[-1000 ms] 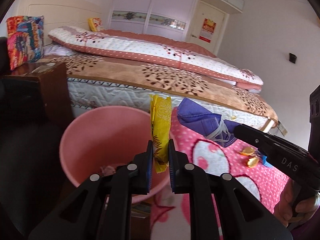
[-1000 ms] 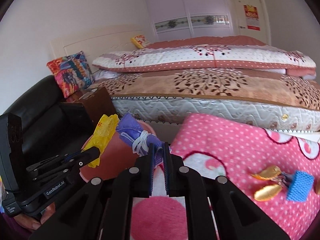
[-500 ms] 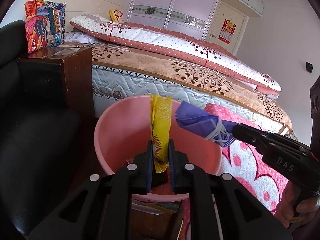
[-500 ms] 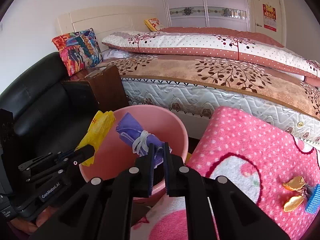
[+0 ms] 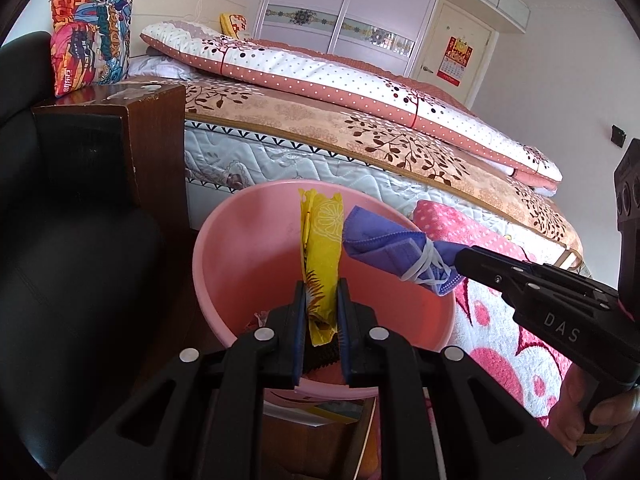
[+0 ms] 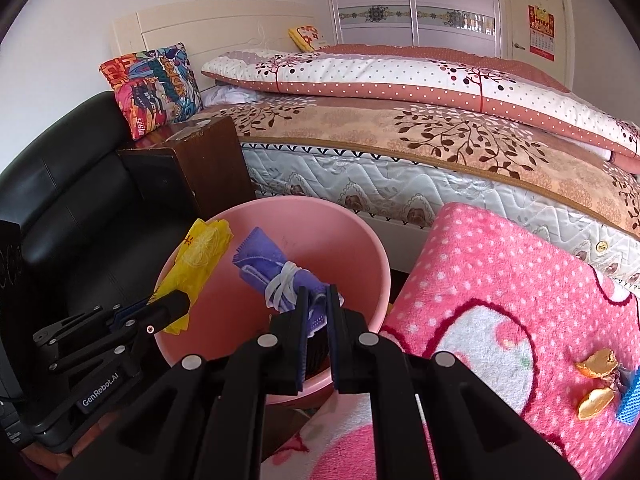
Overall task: Collect trash
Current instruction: 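Carry wrapper and purple bag over pink bucket and open both tools, then move both tools back from the bucket to the bed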
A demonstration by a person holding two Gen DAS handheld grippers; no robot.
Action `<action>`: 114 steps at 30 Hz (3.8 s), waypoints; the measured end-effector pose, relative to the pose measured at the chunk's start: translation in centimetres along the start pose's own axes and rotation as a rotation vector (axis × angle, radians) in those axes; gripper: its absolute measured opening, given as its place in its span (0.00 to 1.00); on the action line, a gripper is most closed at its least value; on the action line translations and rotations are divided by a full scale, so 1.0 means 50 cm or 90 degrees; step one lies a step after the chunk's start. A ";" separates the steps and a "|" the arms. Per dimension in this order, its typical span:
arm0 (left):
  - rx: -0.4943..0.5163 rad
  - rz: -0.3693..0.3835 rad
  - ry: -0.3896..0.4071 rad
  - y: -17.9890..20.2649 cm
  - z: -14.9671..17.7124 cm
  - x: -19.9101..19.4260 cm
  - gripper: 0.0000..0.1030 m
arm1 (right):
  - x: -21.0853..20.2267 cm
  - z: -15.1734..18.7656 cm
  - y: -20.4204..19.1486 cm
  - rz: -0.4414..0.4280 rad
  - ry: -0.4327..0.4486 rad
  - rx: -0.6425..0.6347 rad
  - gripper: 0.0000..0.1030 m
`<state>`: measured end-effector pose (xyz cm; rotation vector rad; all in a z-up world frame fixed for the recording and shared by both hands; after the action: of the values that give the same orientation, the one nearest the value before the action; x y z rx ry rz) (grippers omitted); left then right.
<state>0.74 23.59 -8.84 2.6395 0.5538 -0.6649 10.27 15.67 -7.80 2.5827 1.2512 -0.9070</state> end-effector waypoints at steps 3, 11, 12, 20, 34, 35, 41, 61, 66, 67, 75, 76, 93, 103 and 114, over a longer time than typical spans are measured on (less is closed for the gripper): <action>0.001 -0.002 -0.001 0.000 -0.002 0.002 0.13 | -0.002 -0.006 0.003 0.003 0.003 0.000 0.08; -0.002 0.003 0.011 0.005 -0.014 -0.006 0.13 | -0.005 -0.027 0.006 0.004 0.018 0.000 0.08; -0.002 0.002 0.011 0.003 -0.013 -0.007 0.13 | -0.004 -0.028 0.004 0.004 0.017 0.000 0.08; -0.013 -0.002 0.005 -0.016 -0.004 -0.006 0.13 | -0.002 -0.023 -0.011 0.002 0.014 -0.005 0.09; 0.000 0.011 -0.004 0.002 0.004 0.011 0.16 | -0.020 -0.007 -0.006 -0.007 0.014 0.008 0.35; 0.003 0.011 -0.005 0.006 0.004 0.013 0.23 | -0.027 -0.004 -0.003 -0.006 0.019 0.010 0.37; -0.004 0.030 0.000 0.026 -0.002 0.010 0.45 | -0.058 0.013 0.013 0.001 0.027 0.018 0.37; 0.034 0.039 0.091 0.115 -0.092 -0.058 0.45 | -0.196 0.061 0.153 0.078 0.029 0.087 0.37; 0.016 0.035 0.093 0.121 -0.110 -0.061 0.45 | -0.236 0.061 0.199 0.105 0.033 0.100 0.37; 0.014 0.036 0.091 0.122 -0.109 -0.063 0.45 | -0.245 0.059 0.207 0.111 0.035 0.101 0.37; 0.017 0.018 0.086 0.119 -0.095 -0.072 0.45 | -0.306 0.063 0.245 0.147 0.059 0.133 0.37; 0.018 0.018 0.084 0.117 -0.093 -0.071 0.45 | -0.317 0.064 0.249 0.150 0.062 0.136 0.37; 0.035 0.062 0.056 0.175 -0.074 -0.049 0.36 | -0.445 0.182 0.441 0.293 0.070 0.266 0.48; 0.137 0.182 0.008 0.381 -0.020 -0.004 0.36 | -0.469 0.258 0.568 0.331 0.063 0.352 0.51; 0.272 0.304 -0.105 0.611 0.132 0.068 0.36 | -0.460 0.291 0.617 0.318 0.059 0.376 0.51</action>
<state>14.88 -4.48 -8.51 2.8963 -0.2983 -0.9063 15.81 -24.99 -10.72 3.1795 0.3158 -1.1769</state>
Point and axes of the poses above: each gripper's, at about its wrist camera, not at the fingertips, and x roughly the way its jaws point, y to its right, z to its underside, the point moved 10 cm from there along x, roughly the way its jaws point, and after that the axes turned 8 degrees about y, right-handed, at the moved point
